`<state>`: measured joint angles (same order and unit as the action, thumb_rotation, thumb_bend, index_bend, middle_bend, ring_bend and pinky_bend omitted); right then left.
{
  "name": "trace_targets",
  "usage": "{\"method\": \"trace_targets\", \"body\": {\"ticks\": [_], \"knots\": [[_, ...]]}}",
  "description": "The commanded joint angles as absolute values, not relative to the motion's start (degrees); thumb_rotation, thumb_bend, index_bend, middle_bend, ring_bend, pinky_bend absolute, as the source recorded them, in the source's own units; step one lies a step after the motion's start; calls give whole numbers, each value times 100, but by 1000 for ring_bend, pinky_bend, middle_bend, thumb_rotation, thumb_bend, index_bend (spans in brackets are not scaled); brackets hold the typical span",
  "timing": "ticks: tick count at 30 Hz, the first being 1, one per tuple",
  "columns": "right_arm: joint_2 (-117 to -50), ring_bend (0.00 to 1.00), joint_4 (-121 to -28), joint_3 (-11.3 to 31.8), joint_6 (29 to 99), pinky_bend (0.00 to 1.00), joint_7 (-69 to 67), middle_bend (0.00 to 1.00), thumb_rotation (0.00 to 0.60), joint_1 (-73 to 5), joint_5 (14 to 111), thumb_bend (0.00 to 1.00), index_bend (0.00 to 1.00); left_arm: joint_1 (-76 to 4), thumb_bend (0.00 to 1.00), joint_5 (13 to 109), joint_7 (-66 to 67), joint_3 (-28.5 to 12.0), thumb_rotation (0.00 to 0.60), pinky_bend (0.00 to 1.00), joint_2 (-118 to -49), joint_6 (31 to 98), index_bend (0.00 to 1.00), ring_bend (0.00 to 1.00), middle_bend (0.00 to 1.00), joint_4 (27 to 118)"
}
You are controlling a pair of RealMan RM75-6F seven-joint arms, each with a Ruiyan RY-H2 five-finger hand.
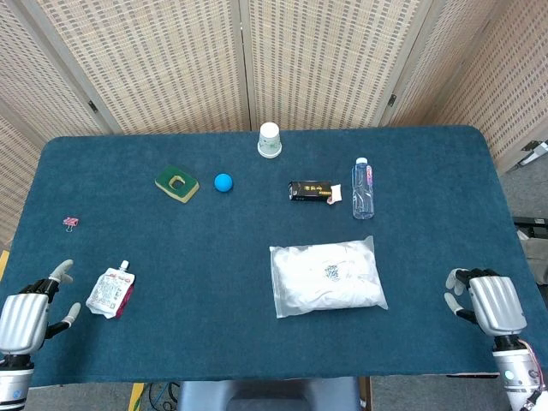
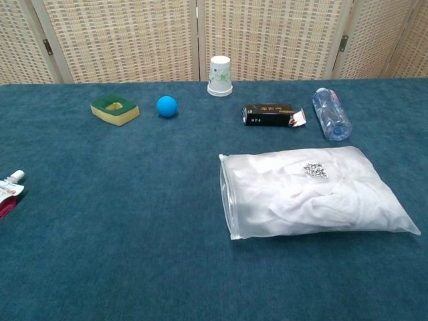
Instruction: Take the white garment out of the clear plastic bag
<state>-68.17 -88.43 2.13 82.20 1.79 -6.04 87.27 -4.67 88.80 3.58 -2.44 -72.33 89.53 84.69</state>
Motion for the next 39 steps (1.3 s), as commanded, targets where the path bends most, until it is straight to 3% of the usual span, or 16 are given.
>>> {"method": "trace_targets", "body": {"ticks": [1, 3, 5, 8, 10, 18, 39], "knots": [[-6861, 553, -8796, 201, 8211, 549, 240, 596, 600, -617, 8752, 226, 574, -465, 304, 8858, 365, -238, 600, 501, -7260, 8932, 127, 424, 364, 8470], [-6883, 491, -8799, 178, 8135, 548, 222, 525, 600, -633, 8729, 132, 522, -460, 304, 8827, 350, -233, 600, 501, -7286, 8906, 127, 424, 364, 8458], [-6830, 321, -8940, 140, 7888, 490, 167, 347, 600, -679, 8599, 12, 320, -452, 305, 8854, 385, -205, 600, 501, -7282, 8904, 127, 424, 364, 8429], [-6751, 120, -9225, 113, 7575, 345, 178, 132, 600, -767, 8439, 0, 67, -437, 305, 8830, 342, -216, 600, 501, -7312, 8922, 127, 424, 364, 8402], [-6747, 36, -9399, 115, 7424, 278, 288, 49, 600, -827, 8348, 0, 4, -422, 305, 8822, 291, -216, 600, 501, -7320, 8936, 127, 424, 364, 8393], [-7104, 0, -9848, 222, 6902, 161, 908, 0, 600, -1147, 7953, 0, 0, -430, 305, 8830, 166, -196, 600, 501, -7404, 8894, 135, 424, 364, 8261], [-8550, 0, -9252, 793, 5666, 154, 1617, 0, 600, -2359, 6817, 0, 0, -408, 305, 8816, 81, -128, 600, 501, -7450, 8799, 166, 426, 364, 8185]]}}
